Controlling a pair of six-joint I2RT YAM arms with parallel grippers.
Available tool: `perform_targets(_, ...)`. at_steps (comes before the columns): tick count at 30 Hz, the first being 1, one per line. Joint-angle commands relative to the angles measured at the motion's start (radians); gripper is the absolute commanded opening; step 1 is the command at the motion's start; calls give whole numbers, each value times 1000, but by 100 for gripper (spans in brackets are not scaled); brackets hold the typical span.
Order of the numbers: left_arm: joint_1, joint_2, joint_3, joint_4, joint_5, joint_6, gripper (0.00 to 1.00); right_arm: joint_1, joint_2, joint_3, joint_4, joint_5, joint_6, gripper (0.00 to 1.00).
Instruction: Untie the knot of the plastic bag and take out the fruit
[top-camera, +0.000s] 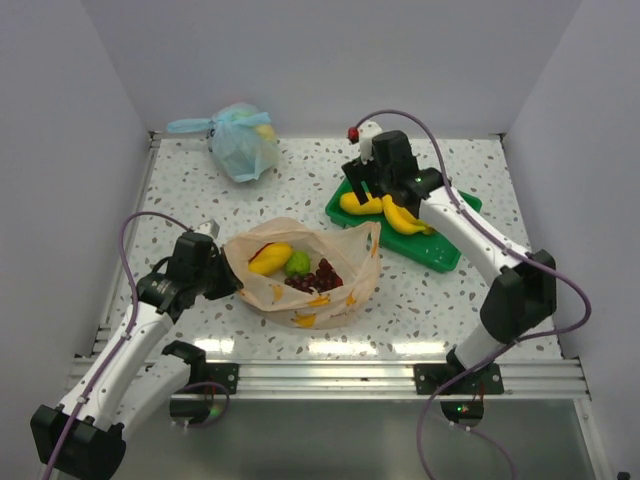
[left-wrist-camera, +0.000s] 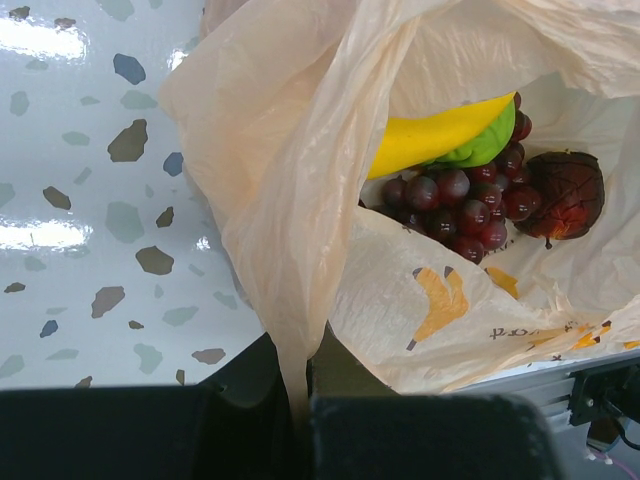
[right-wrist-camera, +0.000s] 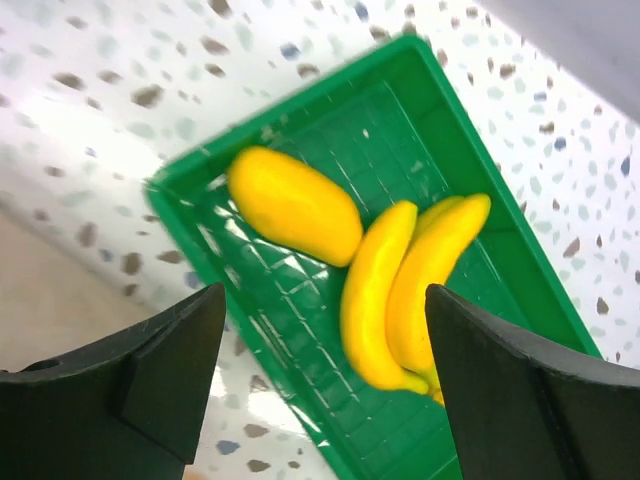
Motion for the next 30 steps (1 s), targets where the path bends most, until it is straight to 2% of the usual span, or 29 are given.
perform_targets(1, 5, -11, -4, 18, 12, 10, 0, 67, -120, 52, -40, -96, 42, 84)
perform_targets(6, 5, -5, -2, 13, 6, 10, 0, 242, -171, 66, -75, -166, 89, 84)
perform_targets(10, 5, -6, 0, 16, 7, 5, 0, 343, -209, -44, 67, -267, 337, 84)
perform_targets(16, 5, -3, 9, 37, 45, 13, 0, 406, -185, -217, 342, -392, 713, 84)
perform_targets(24, 5, -6, 9, 41, 65, 16, 0, 445, -73, -346, 593, -236, 1085, 85)
perform_targets(30, 5, -20, -2, 47, 81, 15, 0, 465, 30, -333, 606, -62, 1221, 86)
